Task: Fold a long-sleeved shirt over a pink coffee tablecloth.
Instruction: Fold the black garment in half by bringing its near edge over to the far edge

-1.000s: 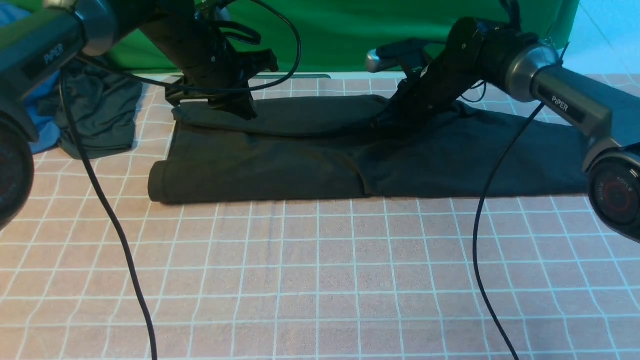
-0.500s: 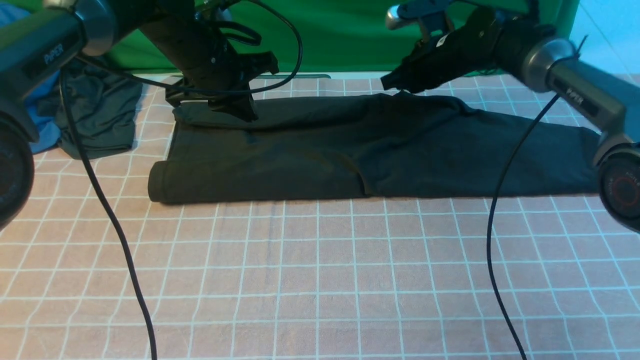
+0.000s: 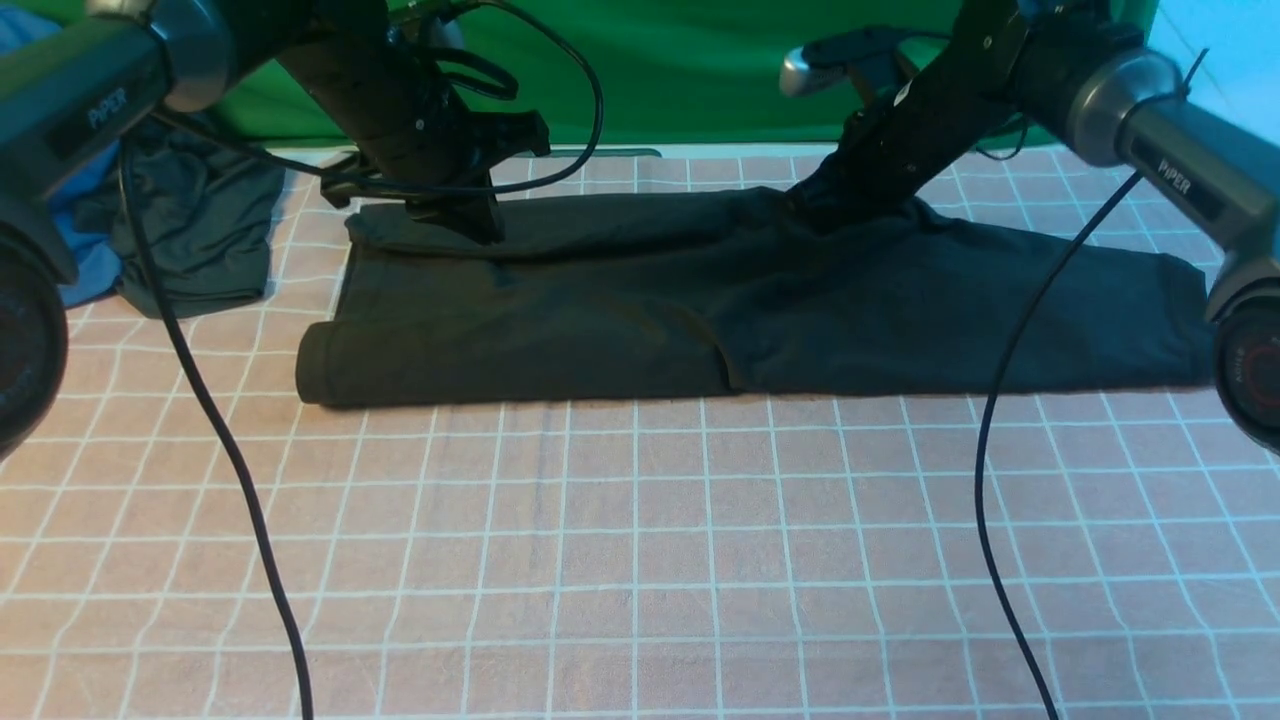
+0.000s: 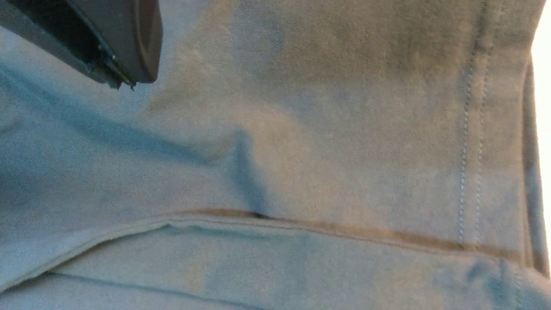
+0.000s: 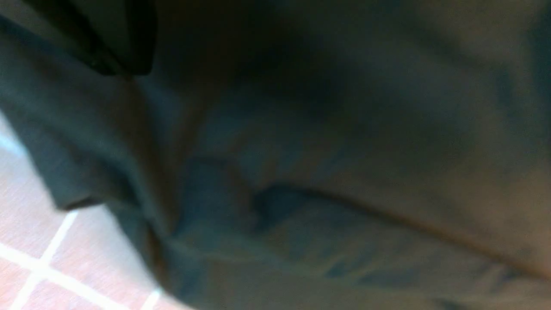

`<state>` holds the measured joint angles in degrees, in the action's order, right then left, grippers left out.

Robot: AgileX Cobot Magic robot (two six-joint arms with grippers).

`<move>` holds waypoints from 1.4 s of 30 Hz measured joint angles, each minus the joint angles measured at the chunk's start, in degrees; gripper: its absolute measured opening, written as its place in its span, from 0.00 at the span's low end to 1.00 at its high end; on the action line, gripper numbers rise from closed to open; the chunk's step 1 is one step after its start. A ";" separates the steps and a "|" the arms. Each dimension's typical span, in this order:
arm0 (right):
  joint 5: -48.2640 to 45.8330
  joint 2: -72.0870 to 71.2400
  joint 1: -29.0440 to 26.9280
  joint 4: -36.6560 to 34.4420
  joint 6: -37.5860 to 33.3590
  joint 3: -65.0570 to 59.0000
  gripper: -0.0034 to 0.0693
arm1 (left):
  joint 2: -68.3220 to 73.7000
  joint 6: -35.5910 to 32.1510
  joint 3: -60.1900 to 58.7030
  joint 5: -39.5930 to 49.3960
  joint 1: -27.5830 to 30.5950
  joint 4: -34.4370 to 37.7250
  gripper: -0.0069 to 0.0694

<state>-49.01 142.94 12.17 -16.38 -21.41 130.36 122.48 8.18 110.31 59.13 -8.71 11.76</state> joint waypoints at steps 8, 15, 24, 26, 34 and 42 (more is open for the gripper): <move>12.30 2.34 -2.97 0.83 1.86 0.53 0.10 | 0.26 -4.09 0.00 -3.16 0.00 0.77 0.11; -9.84 -5.51 -5.31 1.29 1.91 4.16 0.10 | 4.24 -9.22 0.18 -5.83 0.00 3.04 0.11; -20.34 -16.75 -4.65 -5.36 1.61 4.67 0.10 | 10.77 -10.50 3.24 -10.38 0.00 4.00 0.11; -20.45 -17.66 -4.24 -5.56 1.62 4.67 0.10 | 11.75 -10.63 4.52 -10.35 0.00 4.82 0.11; -20.65 -18.70 -2.67 -5.87 1.41 4.72 0.10 | 14.78 -11.79 6.85 -10.29 0.00 8.41 0.11; -20.69 -18.70 -1.38 -5.99 1.29 4.72 0.10 | 14.85 -11.93 6.96 -23.22 0.00 7.34 0.11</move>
<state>-69.70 124.24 10.79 -22.36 -20.12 135.08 137.33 -3.75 117.27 35.91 -8.71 19.09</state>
